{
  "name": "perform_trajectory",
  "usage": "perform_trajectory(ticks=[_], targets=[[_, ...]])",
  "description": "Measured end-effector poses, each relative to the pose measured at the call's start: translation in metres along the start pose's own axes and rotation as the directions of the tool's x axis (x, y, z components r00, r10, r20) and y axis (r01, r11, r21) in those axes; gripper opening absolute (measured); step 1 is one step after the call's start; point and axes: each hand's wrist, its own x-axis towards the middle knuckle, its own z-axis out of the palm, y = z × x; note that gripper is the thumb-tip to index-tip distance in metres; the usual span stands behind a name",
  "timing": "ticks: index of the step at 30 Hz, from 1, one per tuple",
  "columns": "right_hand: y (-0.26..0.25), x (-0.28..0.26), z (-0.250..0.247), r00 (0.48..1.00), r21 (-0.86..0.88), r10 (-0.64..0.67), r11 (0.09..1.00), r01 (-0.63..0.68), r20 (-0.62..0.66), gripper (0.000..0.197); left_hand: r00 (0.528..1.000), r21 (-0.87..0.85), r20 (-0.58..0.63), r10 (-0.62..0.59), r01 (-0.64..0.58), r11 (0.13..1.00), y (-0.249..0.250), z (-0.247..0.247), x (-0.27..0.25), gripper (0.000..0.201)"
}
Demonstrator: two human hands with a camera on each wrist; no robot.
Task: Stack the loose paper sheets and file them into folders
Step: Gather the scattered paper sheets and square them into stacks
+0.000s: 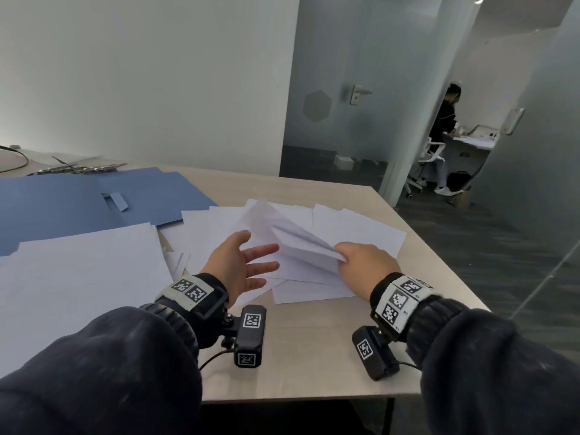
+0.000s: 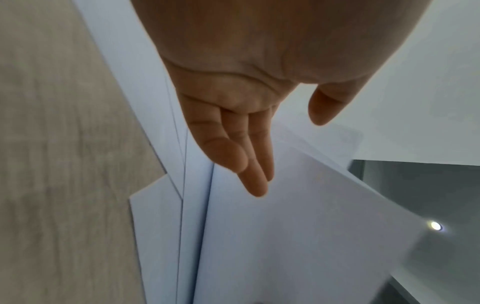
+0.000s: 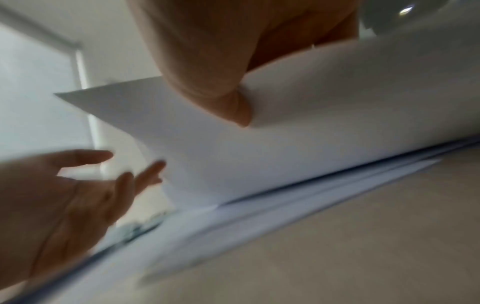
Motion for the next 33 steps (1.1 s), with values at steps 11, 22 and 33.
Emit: perform_trajectory(ticks=[11,22,33], targets=[[0.032,0.006,-0.052,0.924,0.886,0.283,0.451,0.108,-0.257,0.015,0.989,0.278,0.079,0.127,-0.144,0.95,0.009,-0.001,0.005,0.08],[0.034,-0.005,-0.037,0.956,0.983,0.245,0.131,0.13,-0.16,0.013,0.925,0.299,0.194,0.325,-0.372,0.879,0.032,0.021,0.005,0.049],[0.04,-0.012,-0.013,0.972,0.987,0.17,0.049,0.154,-0.16,0.071,0.912,0.266,0.202,0.356,-0.401,0.876,0.023,0.031,-0.006,0.032]])
